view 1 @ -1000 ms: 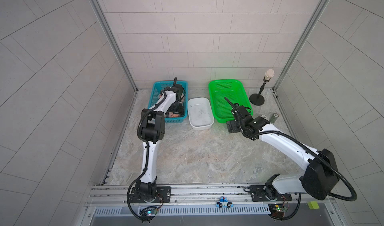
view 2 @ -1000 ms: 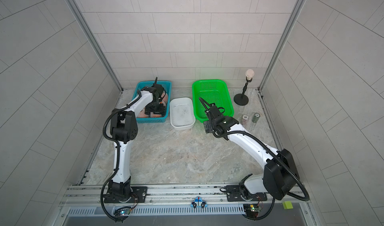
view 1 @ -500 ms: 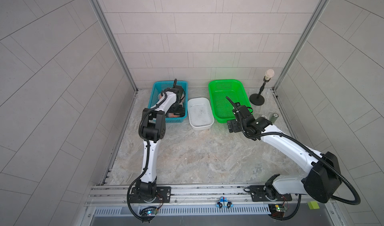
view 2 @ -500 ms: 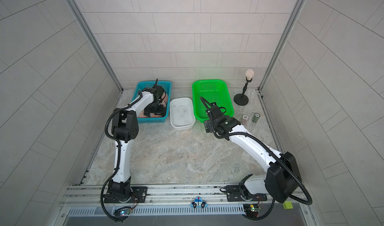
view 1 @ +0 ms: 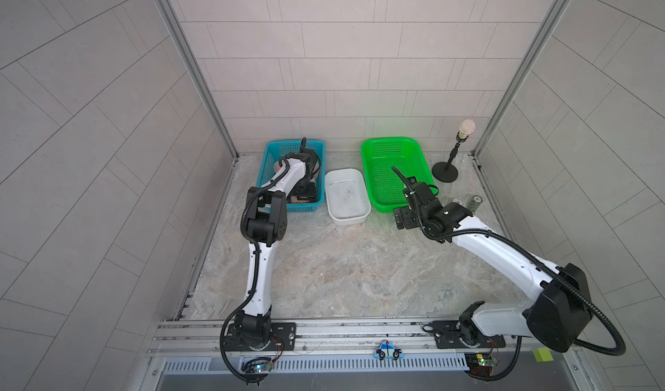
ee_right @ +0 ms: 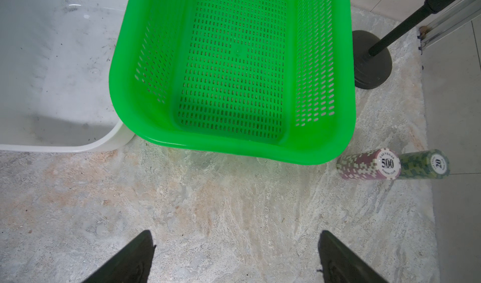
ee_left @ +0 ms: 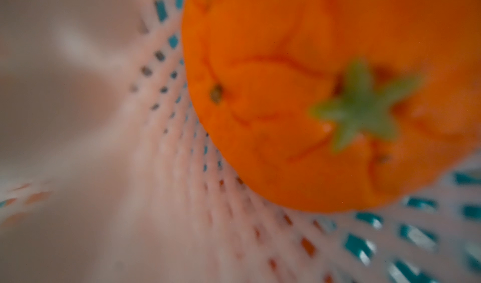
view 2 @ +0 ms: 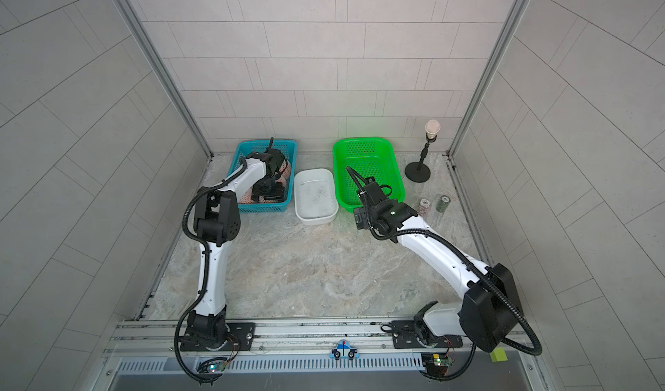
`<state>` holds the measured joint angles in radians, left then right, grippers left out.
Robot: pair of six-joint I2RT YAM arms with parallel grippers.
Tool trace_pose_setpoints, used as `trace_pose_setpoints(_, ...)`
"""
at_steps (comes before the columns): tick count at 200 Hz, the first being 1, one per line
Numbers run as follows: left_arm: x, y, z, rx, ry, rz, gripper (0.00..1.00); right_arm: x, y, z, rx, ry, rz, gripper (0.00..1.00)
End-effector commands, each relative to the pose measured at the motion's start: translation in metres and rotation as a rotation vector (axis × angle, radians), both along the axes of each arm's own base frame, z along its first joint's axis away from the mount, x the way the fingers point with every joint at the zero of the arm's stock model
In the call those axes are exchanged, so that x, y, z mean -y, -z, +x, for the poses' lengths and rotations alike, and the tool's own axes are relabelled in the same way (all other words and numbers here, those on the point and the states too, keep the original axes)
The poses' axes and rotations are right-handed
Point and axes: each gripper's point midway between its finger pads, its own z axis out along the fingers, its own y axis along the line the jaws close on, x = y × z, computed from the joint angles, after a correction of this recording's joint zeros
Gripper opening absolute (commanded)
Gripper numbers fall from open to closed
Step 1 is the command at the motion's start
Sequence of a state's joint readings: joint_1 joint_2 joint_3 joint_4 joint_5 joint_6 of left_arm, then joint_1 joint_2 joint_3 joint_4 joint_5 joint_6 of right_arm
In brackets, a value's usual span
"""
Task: Remove foam nets from oranges
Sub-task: Pick up the orange from the basket.
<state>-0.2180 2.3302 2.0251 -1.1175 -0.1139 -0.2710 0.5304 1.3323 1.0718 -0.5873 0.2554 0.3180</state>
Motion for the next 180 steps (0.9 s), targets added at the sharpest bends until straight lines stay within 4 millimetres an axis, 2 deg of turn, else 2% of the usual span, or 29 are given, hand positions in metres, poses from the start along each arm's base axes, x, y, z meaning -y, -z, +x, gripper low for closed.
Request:
trace_pose_setpoints(1,-0.006,-0.037,-0.001,0.046,-0.007,0.009,0.71,0.003,-0.007,-0.001,0.022,0.007,-0.009,1.0)
trace_pose_setpoints(90,-0.004,-0.077,-0.015,0.076,0.002,-0.012,0.66,-0.006,-0.017,0.006,0.042,-0.019,0.013,1.0)
trace_pose_setpoints(144,0.011,-0.104,-0.036,0.077,0.039,-0.057,0.65,-0.016,-0.025,0.009,0.052,-0.08,0.025,1.0)
trace_pose_setpoints(180,0.025,-0.12,-0.053,0.082,0.08,-0.074,0.65,-0.029,-0.026,0.004,0.077,-0.155,0.046,1.0)
